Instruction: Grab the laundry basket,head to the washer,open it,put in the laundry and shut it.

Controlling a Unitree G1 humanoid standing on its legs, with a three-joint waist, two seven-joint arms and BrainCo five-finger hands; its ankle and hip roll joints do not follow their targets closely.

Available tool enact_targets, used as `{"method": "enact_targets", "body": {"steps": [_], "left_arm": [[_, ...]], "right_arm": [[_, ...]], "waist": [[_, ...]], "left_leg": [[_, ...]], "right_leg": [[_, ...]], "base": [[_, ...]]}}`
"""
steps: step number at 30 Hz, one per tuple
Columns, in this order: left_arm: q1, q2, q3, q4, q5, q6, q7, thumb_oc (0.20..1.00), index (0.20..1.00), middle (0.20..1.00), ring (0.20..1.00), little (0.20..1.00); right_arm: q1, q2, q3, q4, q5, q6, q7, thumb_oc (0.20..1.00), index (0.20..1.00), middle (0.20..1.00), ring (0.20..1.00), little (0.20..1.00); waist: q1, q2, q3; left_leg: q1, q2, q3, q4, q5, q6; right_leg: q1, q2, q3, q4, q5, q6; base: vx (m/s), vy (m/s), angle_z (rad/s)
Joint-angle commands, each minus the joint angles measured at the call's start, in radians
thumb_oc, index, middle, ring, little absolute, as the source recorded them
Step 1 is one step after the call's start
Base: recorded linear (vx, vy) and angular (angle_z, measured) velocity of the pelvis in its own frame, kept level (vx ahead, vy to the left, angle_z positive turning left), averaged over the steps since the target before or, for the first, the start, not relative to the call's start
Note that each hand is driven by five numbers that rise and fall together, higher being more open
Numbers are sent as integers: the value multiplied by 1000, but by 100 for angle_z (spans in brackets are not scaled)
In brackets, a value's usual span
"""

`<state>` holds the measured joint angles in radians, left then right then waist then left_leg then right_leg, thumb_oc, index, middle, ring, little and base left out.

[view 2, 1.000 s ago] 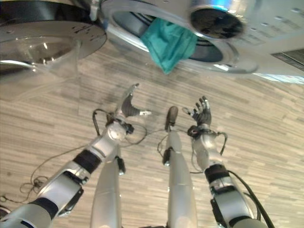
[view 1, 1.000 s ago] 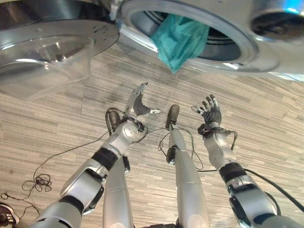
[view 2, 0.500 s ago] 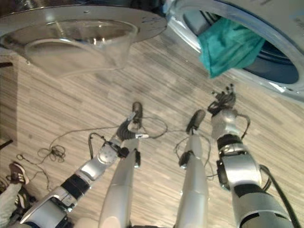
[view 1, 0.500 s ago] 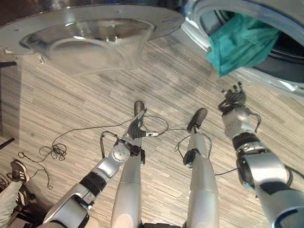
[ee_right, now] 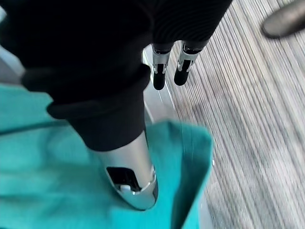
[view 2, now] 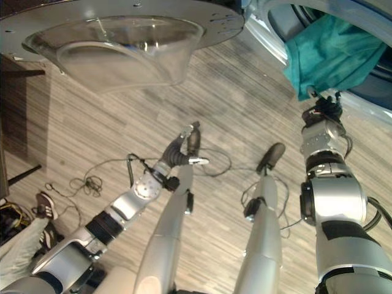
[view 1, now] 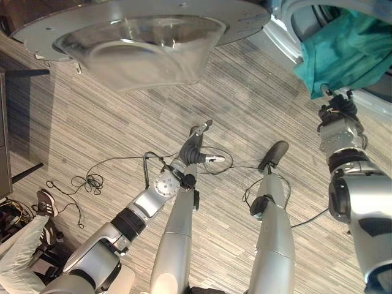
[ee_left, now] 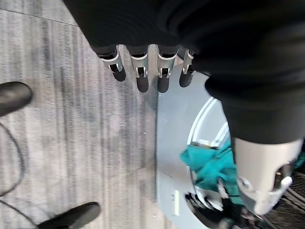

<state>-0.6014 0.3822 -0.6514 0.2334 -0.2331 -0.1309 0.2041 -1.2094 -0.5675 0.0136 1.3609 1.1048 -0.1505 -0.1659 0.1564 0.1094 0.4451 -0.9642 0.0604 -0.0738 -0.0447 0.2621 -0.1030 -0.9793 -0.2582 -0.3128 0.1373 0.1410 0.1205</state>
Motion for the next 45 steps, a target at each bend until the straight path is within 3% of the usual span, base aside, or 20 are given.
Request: {"method": "enact_targets", "body": {"steps": [1,8,13,14,15,16,17,18,19,27,28,30,31,34,37,41,42,43,45], "left_arm": [[46,-20,-38,-60,-30,-40,-38,1000,1000,1000,1000,1000],[18,-40,-72,-46,-36,-34,-35,1000,1000,1000,1000,1000],[27,-29,-54,-54,-63,-37,-28,1000,1000,1000,1000,1000],[29,-29,-55,-56,-62,-36,-28,1000,1000,1000,1000,1000],[30,-26,-50,-61,-59,-36,-27,1000,1000,1000,1000,1000],[39,-21,-40,-67,-58,-36,-27,1000,1000,1000,1000,1000],[46,-19,-31,-70,-60,-37,-27,1000,1000,1000,1000,1000],[53,-17,-23,-70,-61,-39,-26,1000,1000,1000,1000,1000],[56,-16,-16,-69,-59,-41,-23,1000,1000,1000,1000,1000],[60,-7,37,-19,-35,-47,11,1000,1000,1000,1000,1000],[63,-2,62,-10,-33,-43,14,1000,1000,1000,1000,1000],[80,2,89,-14,-27,-36,18,1000,1000,1000,1000,1000],[106,1,107,-11,-21,-29,19,1000,1000,1000,1000,1000],[118,9,92,-4,-22,-28,20,1000,1000,1000,1000,1000],[130,37,76,-21,-49,-37,13,1000,1000,1000,1000,1000],[117,49,43,-35,-79,-36,8,1000,1000,1000,1000,1000],[112,46,33,-41,-90,-37,9,1000,1000,1000,1000,1000],[103,39,18,-45,-100,-37,10,1000,1000,1000,1000,1000],[98,29,10,-46,-105,-35,14,1000,1000,1000,1000,1000]], "right_arm": [[-12,-23,84,6,55,-10,44,1000,1000,1000,1000,1000],[-87,59,132,-4,73,-10,51,1000,1000,1000,1000,1000],[-123,17,135,-29,94,-25,53,1000,1000,1000,1000,1000],[-120,17,133,-31,96,-25,54,1000,1000,1000,1000,1000],[-115,7,128,-43,103,-32,56,752,752,752,752,752],[-95,-11,122,-69,108,-45,62,460,460,460,460,460],[-77,-23,113,-87,110,-55,65,391,391,391,391,391],[-54,-33,101,-105,116,-69,67,250,250,250,250,250],[-34,-45,86,-118,118,-80,68,200,200,200,200,200],[103,-111,38,-166,51,-101,37,200,200,200,200,200],[140,-131,44,-237,39,-113,36,200,200,200,200,200],[228,-126,5,-457,54,-163,27,200,200,200,200,200],[304,-122,-64,-693,87,-256,30,200,200,200,200,200],[326,-110,-121,-803,82,-329,-2,200,200,200,200,200],[226,-127,-102,-788,26,-360,-75,200,200,200,200,200],[54,-64,0,-611,45,-304,-89,200,200,200,200,200],[23,-33,27,-554,48,-281,-90,278,278,278,278,278],[-27,4,58,-458,54,-249,-91,213,213,213,213,213],[-49,33,48,-411,77,-246,-98,200,200,200,200,200]], "waist": [[13,37,-34],[29,44,-32],[34,45,-41],[35,45,-33],[34,43,-41],[32,40,-33],[27,36,-39],[21,33,-31],[13,29,-28],[-51,-13,-23],[-78,-34,-26],[-112,-60,-29],[-142,-80,-37],[-156,-89,-46],[-158,-99,-58],[-130,-104,-64],[-121,-101,-64],[-104,-97,-64],[-95,-91,-64]], "left_leg": [[40,70,23,-7,-119,-72],[54,74,14,-18,-114,-75],[71,78,4,-34,-125,-81],[61,77,8,-28,-109,-77],[73,78,4,-35,-126,-81],[64,77,9,-27,-110,-77],[77,78,4,-30,-129,-80],[66,77,8,-21,-113,-76],[68,77,9,-18,-117,-76],[66,79,27,17,-140,-70],[69,81,33,28,-146,-71],[90,83,37,34,-155,-70],[110,85,33,38,-161,-70],[139,85,29,40,-166,-70],[180,81,27,38,-172,-69],[190,82,26,32,-171,-60],[186,81,26,37,-172,-58],[176,77,24,47,-174,-56],[168,74,20,56,-175,-55]], "right_leg": [[15,-8,93,19,-141,79],[3,-2,91,61,-165,74],[10,-2,91,82,-197,83],[1,-4,83,84,-178,75],[11,-1,91,84,-198,83],[3,-2,83,87,-178,75],[13,0,93,91,-202,82],[4,-2,84,95,-181,75],[5,-2,85,97,-183,75],[33,-2,83,69,-166,76],[49,2,82,54,-157,77],[75,10,83,36,-146,77],[100,15,81,28,-141,78],[135,16,78,20,-141,78],[192,19,71,1,-139,77],[195,18,73,-4,-135,74],[191,16,75,0,-134,73],[188,13,75,3,-134,71],[185,11,74,3,-135,70]], "base": [[0,0,0],[0,0,0],[44,-10,4],[17,11,4],[-56,20,5],[73,3,8],[-56,18,8],[11,1,10],[-55,21,13],[3,6,4],[-8,34,-4],[-8,16,-9],[-1,-26,-11],[6,-18,-10],[2,-1,-10],[0,0,0],[-44,-1,-8],[-34,1,-8],[-25,-1,-6]]}}
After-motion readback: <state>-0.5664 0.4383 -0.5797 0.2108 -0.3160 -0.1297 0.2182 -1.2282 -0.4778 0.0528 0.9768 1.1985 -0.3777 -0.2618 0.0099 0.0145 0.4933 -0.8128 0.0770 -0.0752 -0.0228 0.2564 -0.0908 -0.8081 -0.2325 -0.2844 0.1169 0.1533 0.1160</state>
